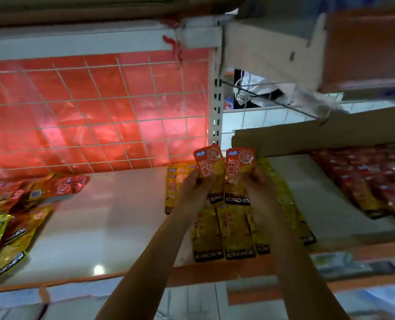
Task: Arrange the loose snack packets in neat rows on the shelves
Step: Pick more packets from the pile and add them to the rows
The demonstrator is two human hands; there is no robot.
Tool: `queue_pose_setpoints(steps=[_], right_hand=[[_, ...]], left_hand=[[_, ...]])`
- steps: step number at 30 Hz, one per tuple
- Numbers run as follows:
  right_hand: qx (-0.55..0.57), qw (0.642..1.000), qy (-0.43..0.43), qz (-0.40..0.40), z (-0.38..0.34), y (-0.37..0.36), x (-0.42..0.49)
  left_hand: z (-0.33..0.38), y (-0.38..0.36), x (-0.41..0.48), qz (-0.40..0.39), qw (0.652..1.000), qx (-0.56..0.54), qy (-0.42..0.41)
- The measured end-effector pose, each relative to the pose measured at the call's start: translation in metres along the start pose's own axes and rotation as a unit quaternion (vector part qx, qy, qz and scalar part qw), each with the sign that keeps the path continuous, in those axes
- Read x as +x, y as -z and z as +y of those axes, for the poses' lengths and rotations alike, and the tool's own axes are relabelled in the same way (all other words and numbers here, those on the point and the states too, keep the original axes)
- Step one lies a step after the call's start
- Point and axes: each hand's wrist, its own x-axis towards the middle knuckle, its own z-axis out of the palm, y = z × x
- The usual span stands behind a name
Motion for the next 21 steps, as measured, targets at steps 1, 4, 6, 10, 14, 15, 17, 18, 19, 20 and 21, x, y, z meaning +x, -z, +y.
queue_pose_setpoints(steps=[1,4,6,10,14,15,17,18,19,20,21], right_hand=[[-0.001,1.000,0.003,0.000,-0.001,0.016,0.003],[-0.017,1.000,0.010,0.012,-0.005,0.064,0.010],[-0.032,0.999,0.001,0.022,-0.004,0.096,0.017],[-0.057,0.997,-0.025,0.036,-0.001,0.155,0.029],[-0.082,0.994,-0.038,0.061,0.000,0.206,0.036],[-0.095,0.993,-0.033,0.060,0.000,0.217,0.035],[-0.127,0.990,-0.028,0.058,0.000,0.240,0.034],[-0.133,0.989,-0.030,0.062,0.001,0.251,0.033],[-0.137,0.988,-0.030,0.067,0.002,0.262,0.033],[-0.150,0.986,-0.029,0.071,0.003,0.273,0.032],[-0.170,0.982,-0.025,0.077,0.004,0.282,0.030]], left_hand=[[-0.002,-0.016,0.001,0.003,1.000,0.012,0.007],[0.000,-0.064,0.002,0.014,0.999,0.031,-0.002],[0.001,-0.096,0.003,0.018,0.999,0.048,0.002],[-0.003,-0.155,0.001,0.025,0.998,0.049,0.027],[-0.009,-0.206,-0.001,0.010,0.997,0.079,-0.002],[-0.011,-0.216,-0.001,0.005,0.995,0.097,-0.010],[-0.016,-0.236,-0.002,-0.007,0.990,0.142,-0.008],[-0.019,-0.245,-0.004,-0.018,0.988,0.151,-0.003],[-0.021,-0.255,-0.005,-0.031,0.988,0.148,0.003],[-0.023,-0.264,-0.007,-0.044,0.989,0.139,0.010],[-0.025,-0.273,-0.008,-0.054,0.990,0.127,0.020]])
